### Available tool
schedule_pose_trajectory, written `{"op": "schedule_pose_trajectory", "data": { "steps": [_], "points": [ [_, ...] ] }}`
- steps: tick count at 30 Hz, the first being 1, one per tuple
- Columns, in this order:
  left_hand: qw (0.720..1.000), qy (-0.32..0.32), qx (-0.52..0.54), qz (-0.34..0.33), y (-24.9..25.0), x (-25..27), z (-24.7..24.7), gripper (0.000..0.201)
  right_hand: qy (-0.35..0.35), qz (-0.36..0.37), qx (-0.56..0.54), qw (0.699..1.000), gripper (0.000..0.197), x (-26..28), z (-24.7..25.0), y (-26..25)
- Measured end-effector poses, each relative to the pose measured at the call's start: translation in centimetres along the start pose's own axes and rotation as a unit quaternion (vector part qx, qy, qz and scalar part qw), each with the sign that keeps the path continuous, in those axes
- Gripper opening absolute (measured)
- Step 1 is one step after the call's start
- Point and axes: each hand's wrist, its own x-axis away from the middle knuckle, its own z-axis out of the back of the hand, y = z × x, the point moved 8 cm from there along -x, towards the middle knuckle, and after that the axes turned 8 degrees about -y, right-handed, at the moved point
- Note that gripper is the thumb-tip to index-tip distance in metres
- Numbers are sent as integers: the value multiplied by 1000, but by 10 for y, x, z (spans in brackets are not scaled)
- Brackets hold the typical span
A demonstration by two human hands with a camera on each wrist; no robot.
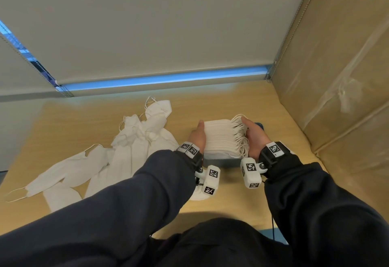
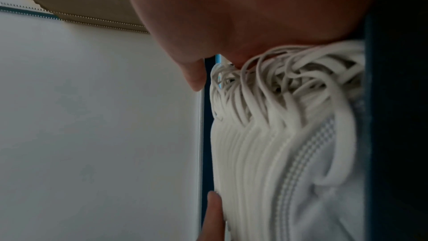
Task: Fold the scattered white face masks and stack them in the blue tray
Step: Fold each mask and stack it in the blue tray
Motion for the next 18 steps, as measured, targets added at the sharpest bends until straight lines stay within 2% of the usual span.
{"op": "schedule_pose_trajectory", "data": {
  "steps": [3, 6, 8, 10, 13, 15, 16, 18],
  "points": [
    [999, -16, 28, 8, -1, -3, -3, 72, 6, 4, 4, 1000, 65, 0, -3, -1],
    [998, -27, -49, 14, 5, -7, -1, 85, 38, 8, 50, 998, 62, 0, -5, -1],
    [998, -36, -47, 9, 7, -12, 3, 75, 79, 18, 64, 995, 64, 1, 2, -5],
    [999, -40, 6, -11, 12, -12, 16, 60, 125, 43, 65, 989, 61, 11, 7, -15],
    [995, -25, 61, -71, 25, -8, 62, 42, 221, 120, 105, 962, 39, 48, -3, -39],
    [989, 18, 33, -143, 38, -2, 118, 30, 256, 207, 158, 931, 35, 68, -29, -50],
    [982, 44, -10, -183, 46, 1, 149, 24, 247, 251, 177, 919, 37, 72, -49, -50],
    [957, 76, -160, -229, 56, 6, 202, 26, 171, 299, 191, 919, 32, 64, -99, -35]
  ]
}}
